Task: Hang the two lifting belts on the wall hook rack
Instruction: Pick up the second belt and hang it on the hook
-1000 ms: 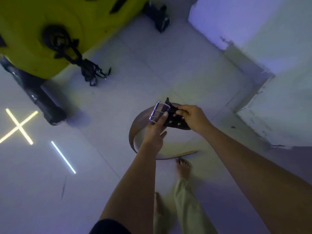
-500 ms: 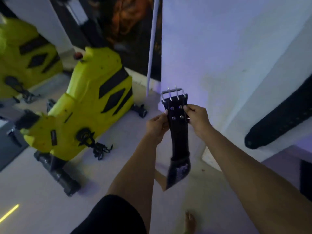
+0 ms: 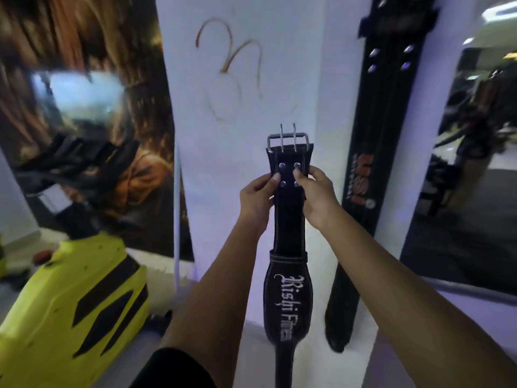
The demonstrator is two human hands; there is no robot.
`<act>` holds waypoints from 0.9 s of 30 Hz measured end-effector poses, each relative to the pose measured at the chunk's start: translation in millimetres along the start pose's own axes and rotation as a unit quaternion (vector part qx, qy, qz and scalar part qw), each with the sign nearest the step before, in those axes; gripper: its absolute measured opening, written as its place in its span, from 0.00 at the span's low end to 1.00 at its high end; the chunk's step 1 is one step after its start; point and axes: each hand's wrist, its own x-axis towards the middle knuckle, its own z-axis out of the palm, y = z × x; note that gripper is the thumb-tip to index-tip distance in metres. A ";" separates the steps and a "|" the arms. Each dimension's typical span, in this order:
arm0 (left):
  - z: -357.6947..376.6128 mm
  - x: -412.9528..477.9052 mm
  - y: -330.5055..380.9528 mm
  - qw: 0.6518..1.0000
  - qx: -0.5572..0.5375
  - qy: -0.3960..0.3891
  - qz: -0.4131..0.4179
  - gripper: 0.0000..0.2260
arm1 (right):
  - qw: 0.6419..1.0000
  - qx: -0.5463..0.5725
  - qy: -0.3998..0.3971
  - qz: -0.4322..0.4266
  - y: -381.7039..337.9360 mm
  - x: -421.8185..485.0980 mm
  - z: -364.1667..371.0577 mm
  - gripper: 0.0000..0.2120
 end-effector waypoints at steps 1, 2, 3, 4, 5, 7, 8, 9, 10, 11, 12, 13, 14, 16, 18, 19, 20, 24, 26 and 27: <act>20.0 9.7 4.3 1.000 -0.005 -0.008 0.011 0.08 | 1.000 0.008 0.008 -0.012 -17.1 6.5 -7.7 0.12; 38.5 18.5 8.0 0.999 -0.004 -0.019 0.025 0.08 | 1.000 0.011 0.015 -0.023 -32.9 13.8 -15.0 0.11; 54.9 26.1 10.5 0.999 -0.001 -0.035 0.041 0.07 | 0.999 0.010 0.021 -0.036 -48.2 20.1 -21.5 0.10; 69.8 32.5 11.5 0.997 0.004 -0.052 0.056 0.06 | 0.998 0.012 0.026 -0.049 -63.1 26.7 -27.2 0.09; 83.7 37.9 11.9 0.996 0.005 -0.066 0.067 0.06 | 0.997 0.018 0.029 -0.063 -77.3 34.0 -32.6 0.07; 108.9 48.3 14.8 0.994 0.001 -0.075 0.077 0.07 | 0.995 0.030 0.037 -0.088 -102.9 47.6 -43.4 0.03; 120.5 54.3 18.4 0.994 -0.005 -0.075 0.082 0.08 | 0.994 0.019 0.040 -0.101 -113.2 53.6 -50.0 0.03; 132.4 60.4 22.5 0.993 -0.016 -0.080 0.090 0.09 | 0.993 -0.006 0.040 -0.111 -122.6 57.9 -57.2 0.05; 143.6 66.1 27.8 0.990 -0.023 -0.090 0.101 0.09 | 0.992 -0.039 0.038 -0.114 -130.0 61.1 -64.8 0.09; 154.2 70.8 34.8 0.987 -0.031 -0.107 0.112 0.09 | 0.991 -0.064 0.038 -0.110 -135.3 63.5 -71.7 0.12; 163.9 74.5 41.9 0.984 -0.035 -0.122 0.123 0.08 | 0.991 -0.068 0.039 -0.106 -139.9 64.8 -77.0 0.14; 171.2 78.6 46.6 0.981 -0.037 -0.134 0.132 0.09 | 0.992 -0.056 0.041 -0.108 -144.4 65.3 -80.5 0.15; 176.7 81.1 49.7 0.979 -0.032 -0.144 0.139 0.09 | 0.991 -0.039 0.048 -0.117 -150.1 66.4 -81.5 0.14; 181.4 84.0 47.1 0.976 -0.012 -0.170 0.136 0.07 | 0.987 -0.015 0.068 -0.142 -165.6 70.3 -79.9 0.11; 183.2 82.9 38.4 0.975 0.024 -0.192 0.113 0.05 | 0.982 -0.015 0.082 -0.168 -183.4 76.1 -77.0 0.11; 184.4 81.4 36.1 0.973 0.033 -0.203 0.101 0.06 | 0.980 -0.028 0.085 -0.178 -190.6 78.5 -76.0 0.10; 186.4 81.4 36.6 0.973 0.032 -0.210 0.096 0.06 | 0.978 -0.048 0.084 -0.185 -195.1 80.3 -75.5 0.09; 197.7 85.5 64.8 0.967 0.027 -0.226 0.117 0.07 | 0.977 -0.091 0.093 -0.171 -197.9 81.7 -79.4 0.07; 198.9 86.0 72.8 0.966 0.028 -0.227 0.122 0.07 | 0.978 -0.077 0.112 -0.161 -205.0 84.7 -76.0 0.08; 198.1 83.8 72.8 0.966 0.020 -0.233 0.111 0.06 | 0.976 -0.074 0.120 -0.164 -210.7 86.2 -72.9 0.08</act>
